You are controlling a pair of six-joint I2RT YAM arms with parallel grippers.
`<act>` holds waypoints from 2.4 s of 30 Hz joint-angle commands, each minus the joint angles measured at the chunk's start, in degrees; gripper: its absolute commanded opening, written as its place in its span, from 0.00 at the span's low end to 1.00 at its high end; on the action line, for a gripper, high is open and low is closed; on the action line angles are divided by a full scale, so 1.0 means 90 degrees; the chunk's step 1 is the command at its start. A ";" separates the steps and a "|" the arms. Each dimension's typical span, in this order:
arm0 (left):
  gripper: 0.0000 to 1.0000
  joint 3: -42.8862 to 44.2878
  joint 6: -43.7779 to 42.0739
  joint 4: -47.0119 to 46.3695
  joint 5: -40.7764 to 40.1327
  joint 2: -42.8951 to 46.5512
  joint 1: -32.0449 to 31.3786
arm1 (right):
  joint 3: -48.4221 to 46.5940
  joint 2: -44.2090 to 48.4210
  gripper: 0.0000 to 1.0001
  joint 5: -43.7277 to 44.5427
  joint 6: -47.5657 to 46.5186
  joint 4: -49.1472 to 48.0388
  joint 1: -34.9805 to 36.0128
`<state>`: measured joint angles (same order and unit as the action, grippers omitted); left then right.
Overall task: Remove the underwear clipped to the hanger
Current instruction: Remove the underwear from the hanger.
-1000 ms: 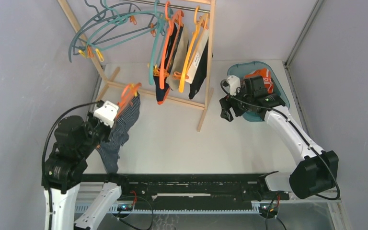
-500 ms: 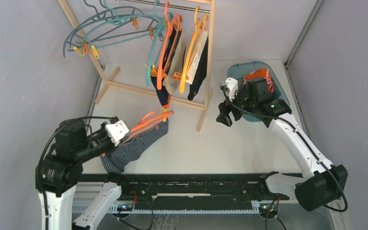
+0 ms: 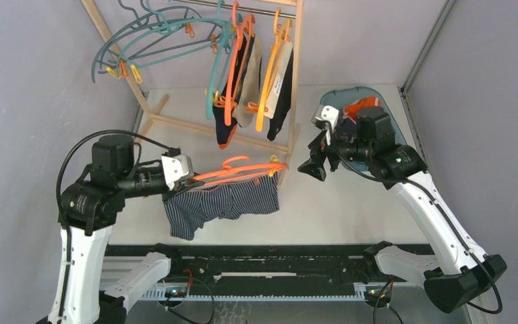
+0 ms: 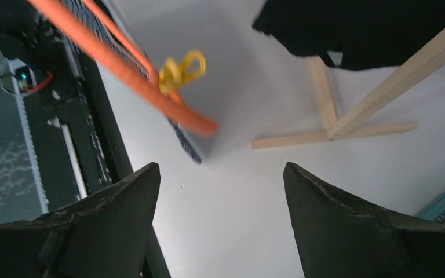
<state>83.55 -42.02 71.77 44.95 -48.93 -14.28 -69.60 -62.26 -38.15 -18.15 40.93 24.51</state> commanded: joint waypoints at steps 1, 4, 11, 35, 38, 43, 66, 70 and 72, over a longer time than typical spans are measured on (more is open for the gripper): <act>0.00 0.0394 -0.0711 -0.0484 0.0805 -0.0267 -0.0312 | -0.0702 0.0086 0.77 -0.0364 0.0783 -0.0360 -0.0005; 0.00 0.0227 -0.0941 -0.0889 0.1089 -0.0300 -0.0416 | -0.0919 0.0061 0.77 -0.0870 0.1353 -0.0465 -0.0269; 0.00 -0.0640 -0.0903 -0.2333 0.1599 0.0097 -0.0444 | -0.0809 -0.0122 0.77 -0.2442 0.1959 -0.0474 -0.0961; 0.00 -0.1683 -0.1101 -0.2925 0.1842 0.0462 -0.0608 | 0.0237 -0.0182 0.70 -0.3372 0.1980 -0.1058 -0.0956; 0.00 -0.1728 -0.1137 -0.2925 0.1832 0.0474 -0.0614 | 0.0265 -0.0165 0.65 -0.3437 0.1978 -0.1090 -0.0956; 0.00 -0.1746 -0.1170 -0.2939 0.1812 0.0456 -0.0638 | 0.0354 -0.0133 0.57 -0.3337 0.1955 -0.1109 -0.0974; 0.00 -0.2004 -0.0641 -0.3704 0.1826 0.0387 -0.0683 | 0.0354 -0.0184 0.24 -0.3324 0.1693 -0.1231 -0.1014; 0.00 -0.2012 -0.0547 -0.3822 0.1850 0.0330 -0.0683 | 0.0360 -0.0111 0.17 -0.3233 0.1551 -0.1088 -0.1034; 0.00 -0.2026 -0.0498 -0.3882 0.1843 0.0320 -0.0693 | 0.0360 -0.0073 0.12 -0.3209 0.1518 -0.1045 -0.1041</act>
<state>65.78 -48.12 42.48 59.18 -45.78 -20.10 -66.30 -64.10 -67.18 -2.42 32.18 15.33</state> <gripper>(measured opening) 0.174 0.297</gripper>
